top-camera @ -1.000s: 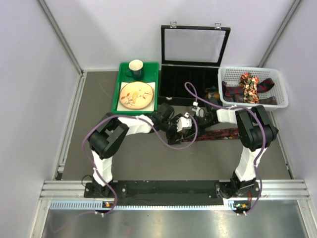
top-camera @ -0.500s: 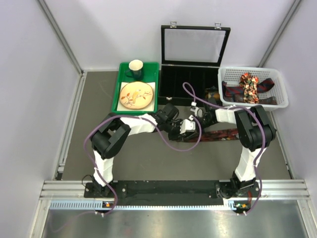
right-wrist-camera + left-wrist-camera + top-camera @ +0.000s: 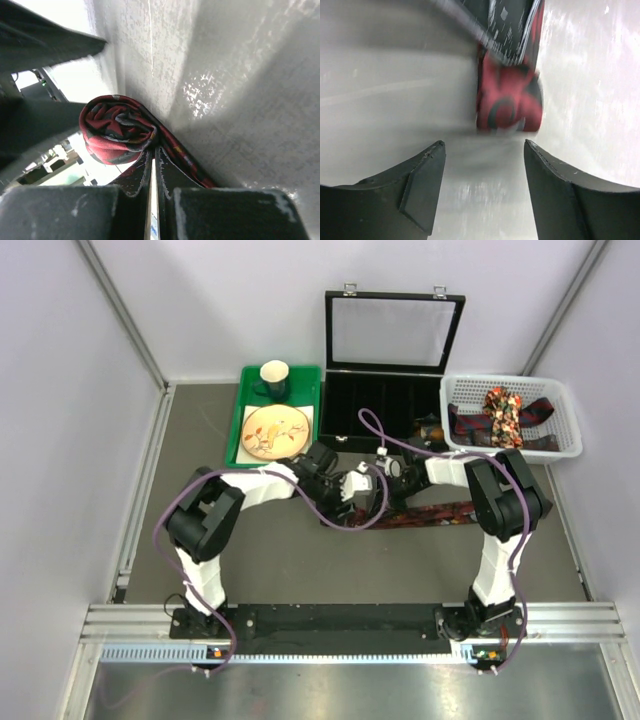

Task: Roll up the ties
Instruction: Roll the tie at the center of the board.

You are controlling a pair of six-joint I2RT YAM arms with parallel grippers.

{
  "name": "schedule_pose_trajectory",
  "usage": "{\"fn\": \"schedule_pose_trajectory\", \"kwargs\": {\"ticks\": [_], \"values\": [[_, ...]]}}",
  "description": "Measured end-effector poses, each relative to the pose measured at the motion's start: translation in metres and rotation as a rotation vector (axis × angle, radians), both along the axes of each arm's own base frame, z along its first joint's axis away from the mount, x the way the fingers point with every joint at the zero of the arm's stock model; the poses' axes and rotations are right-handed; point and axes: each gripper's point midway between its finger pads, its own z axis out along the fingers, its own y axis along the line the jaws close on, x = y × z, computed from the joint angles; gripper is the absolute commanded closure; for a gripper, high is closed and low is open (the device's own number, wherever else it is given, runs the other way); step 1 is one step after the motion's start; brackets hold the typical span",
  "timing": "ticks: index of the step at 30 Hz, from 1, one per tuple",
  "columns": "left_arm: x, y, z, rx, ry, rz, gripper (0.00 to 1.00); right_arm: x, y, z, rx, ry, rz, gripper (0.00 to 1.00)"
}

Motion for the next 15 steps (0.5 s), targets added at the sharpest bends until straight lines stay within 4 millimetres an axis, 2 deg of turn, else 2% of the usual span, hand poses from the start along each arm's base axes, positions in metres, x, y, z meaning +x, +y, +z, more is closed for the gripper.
{"fn": "schedule_pose_trajectory", "kwargs": {"ticks": [2, 4, 5, 9, 15], "values": [[0.0, 0.01, 0.001, -0.024, 0.017, 0.016, 0.29, 0.0, -0.001, 0.0, -0.008, 0.001, 0.0, 1.0], [-0.001, 0.011, 0.001, -0.055, 0.023, 0.008, 0.28, 0.0, -0.001, 0.0, -0.011, 0.002, 0.001, 1.0], [-0.004, 0.008, 0.001, -0.079, 0.027, -0.002, 0.25, 0.0, -0.001, 0.0, -0.013, 0.002, 0.002, 1.0], [-0.01, -0.007, 0.005, -0.181, 0.037, -0.024, 0.23, 0.0, -0.002, 0.0, -0.024, -0.005, 0.012, 1.0], [-0.016, -0.022, 0.005, -0.328, 0.039, -0.015, 0.27, -0.001, -0.004, -0.001, -0.035, -0.014, 0.026, 1.0]]}}
